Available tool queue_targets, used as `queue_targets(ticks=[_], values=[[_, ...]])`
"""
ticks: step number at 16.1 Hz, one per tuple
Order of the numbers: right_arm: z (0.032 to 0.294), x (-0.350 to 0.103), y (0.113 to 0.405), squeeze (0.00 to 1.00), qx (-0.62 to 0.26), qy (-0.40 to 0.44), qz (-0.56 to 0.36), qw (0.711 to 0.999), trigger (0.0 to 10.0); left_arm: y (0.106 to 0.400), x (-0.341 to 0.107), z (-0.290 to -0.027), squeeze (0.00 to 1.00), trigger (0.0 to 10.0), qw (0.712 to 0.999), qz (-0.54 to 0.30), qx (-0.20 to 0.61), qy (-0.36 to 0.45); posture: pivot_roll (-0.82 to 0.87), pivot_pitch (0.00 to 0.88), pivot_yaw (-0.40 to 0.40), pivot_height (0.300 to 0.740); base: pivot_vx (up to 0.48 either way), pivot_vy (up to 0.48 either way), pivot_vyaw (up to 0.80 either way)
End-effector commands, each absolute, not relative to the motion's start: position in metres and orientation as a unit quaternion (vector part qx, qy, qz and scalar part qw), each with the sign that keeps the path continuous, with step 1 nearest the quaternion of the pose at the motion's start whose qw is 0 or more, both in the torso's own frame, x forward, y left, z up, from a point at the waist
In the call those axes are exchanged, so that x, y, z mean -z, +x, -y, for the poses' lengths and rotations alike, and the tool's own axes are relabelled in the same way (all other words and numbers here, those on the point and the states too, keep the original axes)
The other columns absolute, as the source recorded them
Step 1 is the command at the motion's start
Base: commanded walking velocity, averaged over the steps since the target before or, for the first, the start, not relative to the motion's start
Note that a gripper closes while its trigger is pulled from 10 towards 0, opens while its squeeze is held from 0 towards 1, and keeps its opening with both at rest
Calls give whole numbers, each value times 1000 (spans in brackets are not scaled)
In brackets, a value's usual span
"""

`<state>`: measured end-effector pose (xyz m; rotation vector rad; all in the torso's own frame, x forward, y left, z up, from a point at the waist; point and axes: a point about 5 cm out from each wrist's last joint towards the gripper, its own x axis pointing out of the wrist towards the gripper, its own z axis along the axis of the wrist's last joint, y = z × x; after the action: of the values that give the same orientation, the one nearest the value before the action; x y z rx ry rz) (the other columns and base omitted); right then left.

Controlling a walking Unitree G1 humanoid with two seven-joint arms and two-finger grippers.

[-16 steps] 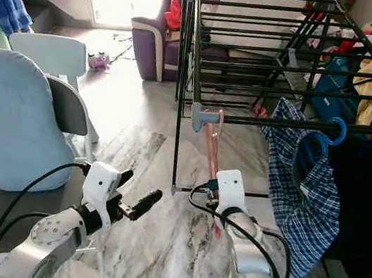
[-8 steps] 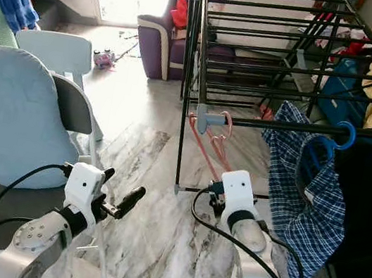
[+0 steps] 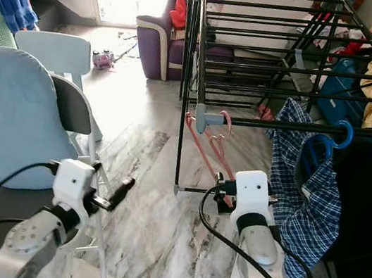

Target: Hang hanger

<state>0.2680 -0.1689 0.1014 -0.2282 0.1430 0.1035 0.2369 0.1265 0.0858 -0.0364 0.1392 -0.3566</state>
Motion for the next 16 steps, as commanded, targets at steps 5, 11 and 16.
queue_targets(ticks=[5,11,16], values=[[165,-112,274,659,-49,-104,-44,992,10000,243,-89,-128,0,10000,985,-54,163,-3,-127,0,53,736,0,0,0],[160,-111,276,0,-53,-98,-45,993,10000,243,-89,-128,0,10000,985,-53,161,1,-122,0,53,736,-126,0,0],[158,-111,279,0,-53,-94,-44,993,10000,245,-89,-125,0,10000,985,-53,165,2,-122,0,53,736,-310,0,0]])
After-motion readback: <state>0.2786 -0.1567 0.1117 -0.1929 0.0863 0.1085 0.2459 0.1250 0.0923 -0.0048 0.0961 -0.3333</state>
